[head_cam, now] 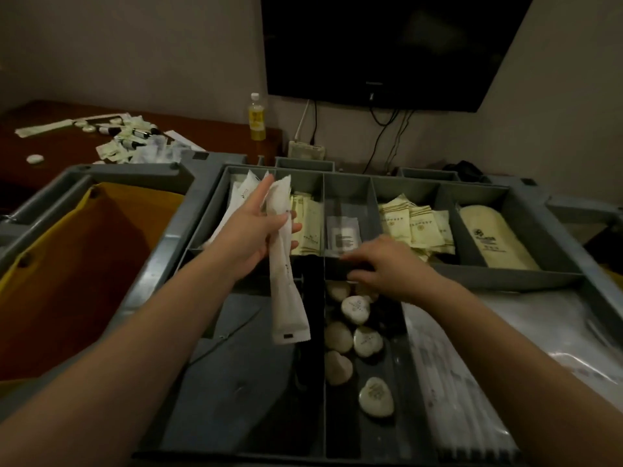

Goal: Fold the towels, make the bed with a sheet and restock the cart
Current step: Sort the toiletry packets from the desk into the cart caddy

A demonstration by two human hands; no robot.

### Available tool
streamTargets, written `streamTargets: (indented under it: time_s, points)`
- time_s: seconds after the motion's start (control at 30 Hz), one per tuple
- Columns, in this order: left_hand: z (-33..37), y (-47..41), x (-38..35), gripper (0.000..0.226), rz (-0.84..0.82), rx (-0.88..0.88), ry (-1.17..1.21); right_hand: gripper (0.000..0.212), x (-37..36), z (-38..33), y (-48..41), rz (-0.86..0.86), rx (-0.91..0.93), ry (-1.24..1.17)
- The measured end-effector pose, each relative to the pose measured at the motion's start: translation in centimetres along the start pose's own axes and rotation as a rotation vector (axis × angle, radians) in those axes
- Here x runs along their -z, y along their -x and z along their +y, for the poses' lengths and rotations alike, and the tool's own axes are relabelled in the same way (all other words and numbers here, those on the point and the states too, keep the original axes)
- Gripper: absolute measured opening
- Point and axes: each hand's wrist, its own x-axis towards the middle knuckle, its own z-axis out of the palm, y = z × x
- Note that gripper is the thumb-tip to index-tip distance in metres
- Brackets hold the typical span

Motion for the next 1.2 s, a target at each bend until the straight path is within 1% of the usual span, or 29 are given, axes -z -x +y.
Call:
streamTargets:
  time_s: [0.03, 0.07, 0.1, 0.13, 0.17, 0.2, 0.27, 0.37, 0.4, 0.47, 0.53, 0.57, 0.7, 0.73, 0.77, 0.8, 0.83, 0.87, 0.93, 1.03, 1.07, 1.13, 1.2]
  points:
    - [0.0, -0.1, -0.1, 0.071, -0.014, -0.010, 0.013, 0.035, 0.3, -0.8, -0.1, 0.137, -0.032, -0.108]
    - [0.1, -0.2, -0.2, 0.071, -0.030, -0.014, 0.029, 0.035, 0.6, -1.8, -0.3, 0.217, -0.066, -0.276]
    - [0.2, -0.2, -0.5, 0.068, -0.046, -0.014, 0.037, 0.036, 1.0, -3.0, -0.7, 0.216, -0.100, -0.478]
    - [0.3, -0.2, -0.7, 0.063, -0.053, -0.009, 0.042, 0.037, 1.1, -4.4, -1.1, 0.151, -0.126, -0.675]
    - [0.4, -0.3, -0.8, 0.056, -0.048, 0.003, 0.051, 0.036, 1.0, -5.7, -1.6, 0.068, -0.143, -0.825]
    - [0.5, -0.5, -0.8, 0.049, -0.029, 0.019, 0.072, 0.034, 0.9, -7.0, -1.9, 0.021, -0.157, -0.917]
    - [0.9, -1.2, -0.3, 0.038, 0.009, 0.056, 0.145, 0.038, 0.7, -8.8, -2.7, 0.045, -0.188, -0.989]
    - [2.1, -2.8, 1.1, 0.038, 0.060, 0.079, 0.268, 0.040, 1.3, -10.5, -3.8, 0.095, -0.182, -1.065]
    - [2.6, -3.5, 1.7, 0.039, 0.096, 0.071, 0.254, 0.043, 1.8, -11.0, -4.5, 0.133, -0.182, -1.095]
    - [3.7, -4.7, 3.1, 0.042, 0.187, 0.043, 0.169, 0.048, 2.8, -11.7, -7.1, 0.270, -0.203, -1.105]
    - [4.2, -5.8, 4.8, 0.050, 0.250, 0.050, 0.074, 0.044, 3.2, -12.0, -10.7, 0.357, -0.233, -1.064]
    - [4.1, -6.2, 5.7, 0.050, 0.271, 0.056, 0.010, 0.041, 3.1, -12.2, -12.8, 0.353, -0.257, -1.035]
    - [2.4, -6.4, 9.8, 0.034, 0.355, -0.012, -0.290, 0.041, 1.3, -13.6, -19.5, 0.207, -0.325, -0.853]
    - [1.9, -6.1, 10.7, 0.032, 0.381, -0.037, -0.356, 0.043, 0.4, -13.8, -20.5, 0.149, -0.306, -0.763]
    - [1.4, -5.7, 11.6, 0.029, 0.403, -0.056, -0.395, 0.046, -0.6, -14.1, -21.0, 0.083, -0.280, -0.598]
    - [1.1, -5.2, 12.3, 0.027, 0.417, -0.076, -0.415, 0.047, -1.7, -14.2, -21.2, 0.046, -0.261, -0.388]
    - [0.8, -4.8, 12.9, 0.024, 0.427, -0.094, -0.430, 0.047, -2.5, -14.2, -21.2, 0.056, -0.243, -0.207]
    - [0.5, -4.5, 13.5, 0.023, 0.432, -0.113, -0.445, 0.047, -3.1, -14.2, -20.9, 0.077, -0.223, -0.091]
    - [0.3, -3.8, 14.2, 0.022, 0.440, -0.145, -0.463, 0.045, -3.6, -14.2, -20.5, 0.091, -0.153, 0.012]
    - [0.1, -2.3, 14.7, 0.023, 0.454, -0.168, -0.470, 0.035, -4.1, -15.4, -20.1, 0.019, 0.000, 0.257]
    - [-0.1, -1.7, 14.7, 0.024, 0.450, -0.171, -0.478, 0.033, -4.3, -15.9, -19.9, 0.008, 0.020, 0.323]
    - [-0.3, -0.2, 14.6, 0.023, 0.455, -0.173, -0.500, 0.034, -4.3, -16.7, -19.6, -0.022, -0.005, 0.355]
    - [-0.4, 1.6, 14.6, 0.023, 0.491, -0.177, -0.510, 0.037, -3.9, -16.9, -19.5, -0.061, -0.050, 0.329]
